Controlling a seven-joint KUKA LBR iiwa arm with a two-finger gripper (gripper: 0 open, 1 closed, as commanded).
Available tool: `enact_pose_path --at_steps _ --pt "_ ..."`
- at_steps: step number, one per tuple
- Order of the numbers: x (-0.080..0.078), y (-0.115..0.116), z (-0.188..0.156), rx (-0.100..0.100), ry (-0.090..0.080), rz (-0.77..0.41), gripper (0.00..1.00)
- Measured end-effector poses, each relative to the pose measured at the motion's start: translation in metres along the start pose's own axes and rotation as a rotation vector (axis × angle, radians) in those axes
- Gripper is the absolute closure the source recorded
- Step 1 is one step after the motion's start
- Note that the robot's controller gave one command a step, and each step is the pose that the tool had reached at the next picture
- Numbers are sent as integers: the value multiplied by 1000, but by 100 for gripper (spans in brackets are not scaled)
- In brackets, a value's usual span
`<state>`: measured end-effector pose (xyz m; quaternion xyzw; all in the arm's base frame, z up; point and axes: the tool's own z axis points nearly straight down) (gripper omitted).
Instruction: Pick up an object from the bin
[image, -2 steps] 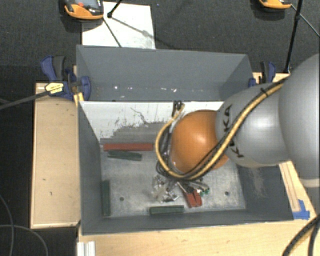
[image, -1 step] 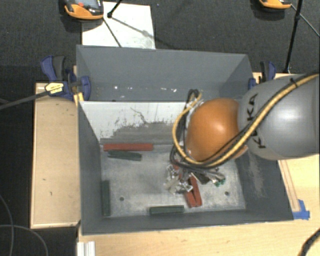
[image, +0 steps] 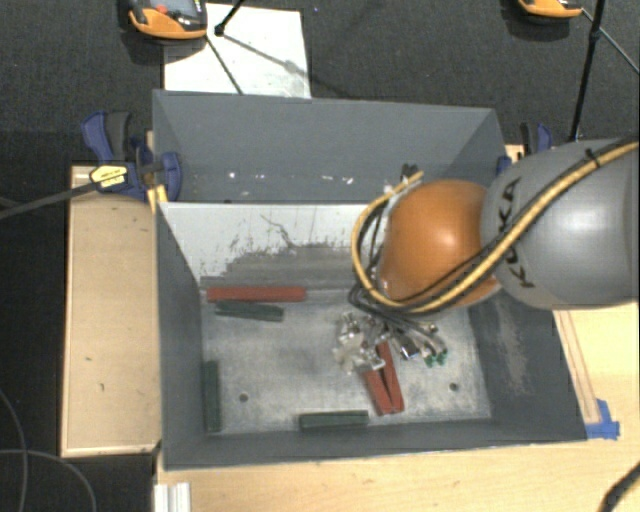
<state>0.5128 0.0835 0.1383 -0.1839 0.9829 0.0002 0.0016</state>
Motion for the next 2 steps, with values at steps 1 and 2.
enact_pose_path --at_steps 1,2 --pt "20 -13 -4 -1 2 -102 0" --pt "20 -13 -4 -1 2 -101 0"
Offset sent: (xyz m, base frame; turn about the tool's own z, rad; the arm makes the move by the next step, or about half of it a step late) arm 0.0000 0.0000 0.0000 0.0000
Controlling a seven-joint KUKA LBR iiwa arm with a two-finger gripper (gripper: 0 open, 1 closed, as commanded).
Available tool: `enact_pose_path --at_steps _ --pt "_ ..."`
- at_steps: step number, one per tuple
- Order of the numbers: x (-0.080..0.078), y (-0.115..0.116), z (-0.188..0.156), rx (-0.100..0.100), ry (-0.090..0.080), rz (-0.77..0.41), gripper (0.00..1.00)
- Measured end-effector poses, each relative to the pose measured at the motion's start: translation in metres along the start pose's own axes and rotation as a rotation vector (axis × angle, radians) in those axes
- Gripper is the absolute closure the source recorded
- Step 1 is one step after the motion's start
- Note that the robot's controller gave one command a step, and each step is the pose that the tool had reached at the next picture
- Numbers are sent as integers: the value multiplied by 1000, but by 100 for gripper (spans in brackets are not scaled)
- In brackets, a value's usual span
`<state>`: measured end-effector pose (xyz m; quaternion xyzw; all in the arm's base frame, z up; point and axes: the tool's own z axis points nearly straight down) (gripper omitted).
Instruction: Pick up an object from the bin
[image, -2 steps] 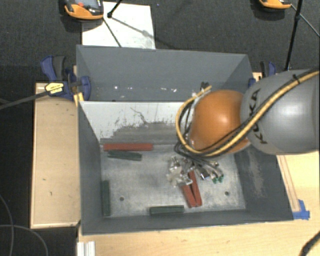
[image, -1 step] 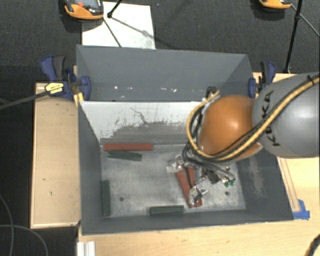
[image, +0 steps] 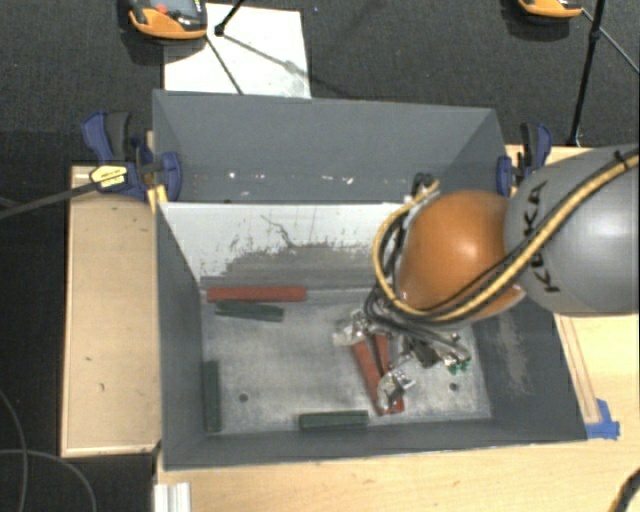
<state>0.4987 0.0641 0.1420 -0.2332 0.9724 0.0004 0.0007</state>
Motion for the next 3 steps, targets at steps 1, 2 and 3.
enact_pose_path --at_steps 1,2,3 --pt "-9 -47 40 2 -9 22 0" --pt "-18 -126 67 4 -11 -264 100" --pt "-18 -126 67 4 -10 -263 100"
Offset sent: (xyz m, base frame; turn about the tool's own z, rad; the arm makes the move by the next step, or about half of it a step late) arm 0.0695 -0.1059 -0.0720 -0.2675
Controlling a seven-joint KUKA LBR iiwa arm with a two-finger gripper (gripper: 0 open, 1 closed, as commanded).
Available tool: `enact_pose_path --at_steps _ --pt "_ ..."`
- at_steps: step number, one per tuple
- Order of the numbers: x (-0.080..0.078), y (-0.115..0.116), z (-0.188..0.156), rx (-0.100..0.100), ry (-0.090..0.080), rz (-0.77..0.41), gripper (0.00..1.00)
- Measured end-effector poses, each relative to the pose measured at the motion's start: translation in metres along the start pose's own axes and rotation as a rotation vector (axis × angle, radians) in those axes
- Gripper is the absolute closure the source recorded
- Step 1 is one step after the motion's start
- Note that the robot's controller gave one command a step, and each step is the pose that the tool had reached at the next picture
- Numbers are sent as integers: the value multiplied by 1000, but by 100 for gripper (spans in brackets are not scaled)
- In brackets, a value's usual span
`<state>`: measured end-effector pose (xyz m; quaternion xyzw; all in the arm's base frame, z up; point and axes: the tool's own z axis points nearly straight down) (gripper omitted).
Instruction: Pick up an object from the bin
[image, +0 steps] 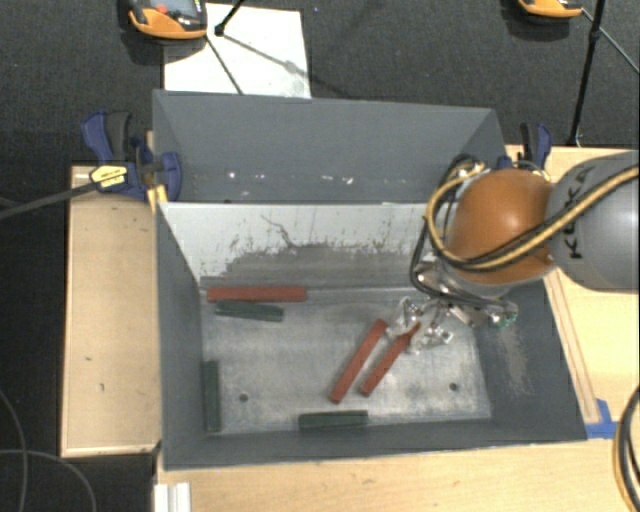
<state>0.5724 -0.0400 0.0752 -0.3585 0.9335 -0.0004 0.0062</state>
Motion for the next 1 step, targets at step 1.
enact_pose_path --at_steps 1 --pt "25 66 -100 -5 9 13 100"
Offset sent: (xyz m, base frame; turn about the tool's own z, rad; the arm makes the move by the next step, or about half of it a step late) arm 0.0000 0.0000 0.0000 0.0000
